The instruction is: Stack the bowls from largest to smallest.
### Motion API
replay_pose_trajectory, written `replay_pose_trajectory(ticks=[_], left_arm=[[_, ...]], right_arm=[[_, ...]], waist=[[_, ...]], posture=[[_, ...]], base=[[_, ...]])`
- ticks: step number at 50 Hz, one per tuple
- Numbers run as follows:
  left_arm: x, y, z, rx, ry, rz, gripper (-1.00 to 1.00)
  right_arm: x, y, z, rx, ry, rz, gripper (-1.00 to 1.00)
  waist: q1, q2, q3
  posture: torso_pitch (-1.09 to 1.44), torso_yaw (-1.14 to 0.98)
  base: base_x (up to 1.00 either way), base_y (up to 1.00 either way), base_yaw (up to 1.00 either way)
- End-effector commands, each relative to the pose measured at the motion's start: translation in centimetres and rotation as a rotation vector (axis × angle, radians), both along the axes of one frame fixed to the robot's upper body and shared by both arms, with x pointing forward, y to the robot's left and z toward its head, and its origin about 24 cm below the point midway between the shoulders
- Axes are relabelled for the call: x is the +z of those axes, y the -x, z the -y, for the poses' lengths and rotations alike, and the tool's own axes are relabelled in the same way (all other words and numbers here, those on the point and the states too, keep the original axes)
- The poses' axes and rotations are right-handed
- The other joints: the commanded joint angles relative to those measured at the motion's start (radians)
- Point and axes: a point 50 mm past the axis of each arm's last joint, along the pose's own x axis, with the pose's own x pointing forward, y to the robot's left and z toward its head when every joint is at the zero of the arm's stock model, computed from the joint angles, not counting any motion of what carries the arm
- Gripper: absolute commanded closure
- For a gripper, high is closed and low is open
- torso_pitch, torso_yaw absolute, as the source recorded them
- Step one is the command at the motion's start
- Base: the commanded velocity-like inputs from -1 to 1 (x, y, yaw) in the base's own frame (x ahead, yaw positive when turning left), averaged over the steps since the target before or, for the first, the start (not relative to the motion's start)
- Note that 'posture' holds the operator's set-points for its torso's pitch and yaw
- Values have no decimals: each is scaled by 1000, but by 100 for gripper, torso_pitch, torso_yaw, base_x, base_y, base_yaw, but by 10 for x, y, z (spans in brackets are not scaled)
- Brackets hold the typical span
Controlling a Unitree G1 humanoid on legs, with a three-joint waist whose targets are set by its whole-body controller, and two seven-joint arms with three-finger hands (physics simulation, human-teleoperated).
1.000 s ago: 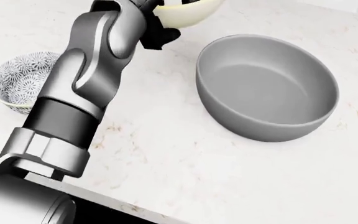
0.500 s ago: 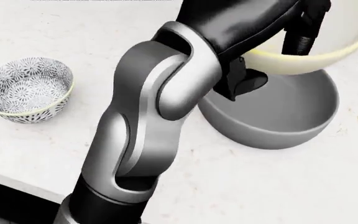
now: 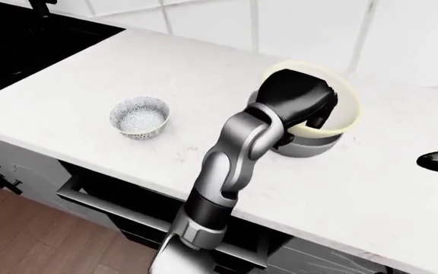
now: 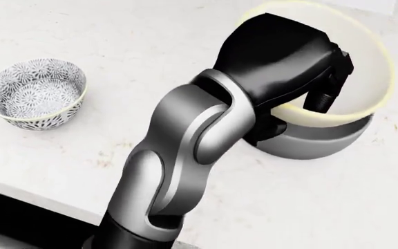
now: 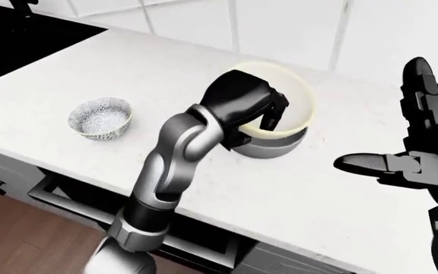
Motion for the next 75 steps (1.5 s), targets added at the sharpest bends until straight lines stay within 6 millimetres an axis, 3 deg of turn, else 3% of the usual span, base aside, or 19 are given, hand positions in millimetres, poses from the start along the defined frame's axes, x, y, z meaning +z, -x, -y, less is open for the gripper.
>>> replay_pose_trajectory(ticks=[1,21,30,47,60,75], left_arm=[[19,5,1,-11,59,88,99],[10,-10,12,16,84,73,79],[2,-15,15,23,75,66,61],[0,-8,18,10,60,56,29],[9,6,14,5,47,62,21],[5,11,10,13,26,50,0]], right_arm=[[8,4,0,-15,24,56,-100],[7,7,3,-21,18,57,-100],[8,8,5,-24,17,57,-100],[5,9,5,-26,10,58,-100],[14,17,2,-23,14,72,-100],[19,24,1,-21,13,82,-100]], waist=[[1,-8,-22],[-1,-9,-28],[-3,-9,-30],[-3,-8,-31],[-1,-8,-26],[0,-11,-23]], posture=[[0,0],[0,0],[0,0],[0,0],[0,0],[0,0]], base=[[0,0,0],[0,0,0],[0,0,0],[0,0,0],[0,0,0],[0,0,0]])
